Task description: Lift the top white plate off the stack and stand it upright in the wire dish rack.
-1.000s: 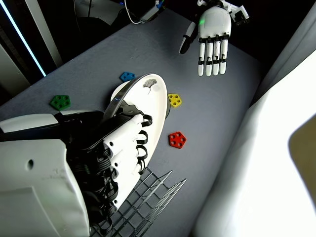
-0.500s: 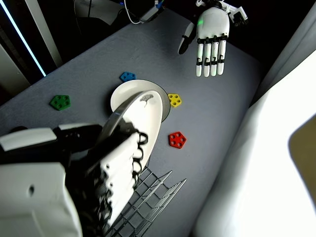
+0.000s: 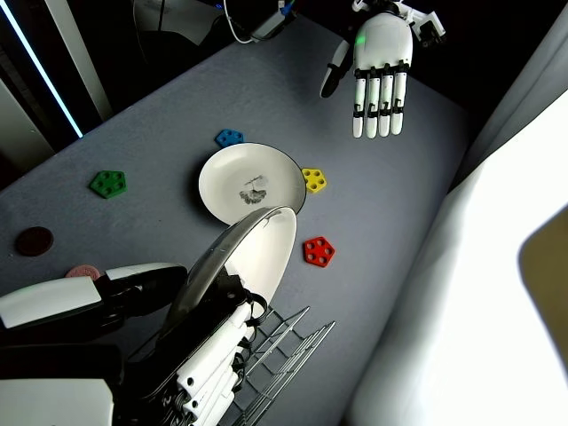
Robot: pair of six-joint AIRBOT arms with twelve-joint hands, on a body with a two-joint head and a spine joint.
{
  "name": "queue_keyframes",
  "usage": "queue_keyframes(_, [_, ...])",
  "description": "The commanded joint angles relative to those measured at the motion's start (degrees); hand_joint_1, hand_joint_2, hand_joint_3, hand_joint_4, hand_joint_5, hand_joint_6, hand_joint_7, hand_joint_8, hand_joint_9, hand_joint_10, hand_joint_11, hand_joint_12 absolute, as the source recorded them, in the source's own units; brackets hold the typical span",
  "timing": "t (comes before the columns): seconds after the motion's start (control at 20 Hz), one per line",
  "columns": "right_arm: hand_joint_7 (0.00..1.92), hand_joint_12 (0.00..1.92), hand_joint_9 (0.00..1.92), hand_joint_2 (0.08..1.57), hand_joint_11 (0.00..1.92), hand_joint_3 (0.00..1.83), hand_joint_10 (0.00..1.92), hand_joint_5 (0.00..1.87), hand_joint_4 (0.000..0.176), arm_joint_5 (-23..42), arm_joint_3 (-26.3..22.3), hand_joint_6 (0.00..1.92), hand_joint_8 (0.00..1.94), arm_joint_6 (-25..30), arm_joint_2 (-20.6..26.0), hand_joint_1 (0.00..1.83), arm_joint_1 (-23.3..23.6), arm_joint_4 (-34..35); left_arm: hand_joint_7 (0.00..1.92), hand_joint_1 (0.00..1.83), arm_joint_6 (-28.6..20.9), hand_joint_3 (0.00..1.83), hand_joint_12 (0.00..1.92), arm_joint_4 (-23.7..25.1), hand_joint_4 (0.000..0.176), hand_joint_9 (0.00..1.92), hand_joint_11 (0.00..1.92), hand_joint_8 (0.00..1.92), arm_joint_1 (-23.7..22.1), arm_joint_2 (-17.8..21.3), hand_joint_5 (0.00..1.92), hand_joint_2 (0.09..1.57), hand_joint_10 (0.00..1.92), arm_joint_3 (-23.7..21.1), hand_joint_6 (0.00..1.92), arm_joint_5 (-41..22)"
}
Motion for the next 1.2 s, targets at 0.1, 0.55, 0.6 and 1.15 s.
queue_keyframes(0.1, [1.13, 1.37, 1.10, 1.05, 0.96, 0.00, 0.73, 0.98, 0.000, 4.0, 0.4, 0.96, 0.48, 2.9, 1.1, 1.50, 0.2, 5.8, 0.10, 0.12, 0.1, 0.00, 0.00, -3.9, 0.000, 0.11, 0.11, 0.00, -1.4, 0.5, 0.05, 1.00, 0.00, -0.2, 0.00, -3.0])
queue_keyframes(0.55, [1.14, 1.40, 1.14, 1.05, 0.94, 0.00, 0.68, 0.99, 0.000, 3.1, 2.1, 0.95, 0.43, 4.9, 0.3, 1.50, -1.1, 7.2, 0.07, 0.10, 0.1, 0.00, 0.00, -3.9, 0.000, 0.07, 0.09, 0.00, -1.4, 0.5, 0.04, 1.00, 0.00, -0.2, 0.00, -3.0])
queue_keyframes(0.6, [1.14, 1.39, 1.14, 1.05, 0.94, 0.00, 0.68, 0.98, 0.000, 3.1, 2.3, 0.95, 0.44, 5.2, 0.2, 1.50, -1.3, 7.2, 0.07, 0.10, 0.0, 0.00, 0.00, -3.9, 0.000, 0.07, 0.08, 0.00, -1.4, 0.5, 0.05, 1.00, 0.00, -0.3, 0.00, -3.0])
queue_keyframes(1.15, [1.19, 1.36, 1.14, 1.04, 0.98, 0.00, 0.68, 1.01, 0.000, 4.3, 5.5, 0.90, 0.35, 7.5, -1.7, 1.50, -4.3, 7.2, 0.09, 0.13, -0.2, 0.00, 0.01, -3.9, 0.000, 0.09, 0.12, 0.00, -1.4, 0.5, 0.05, 1.00, 0.00, -0.3, 0.00, -3.1])
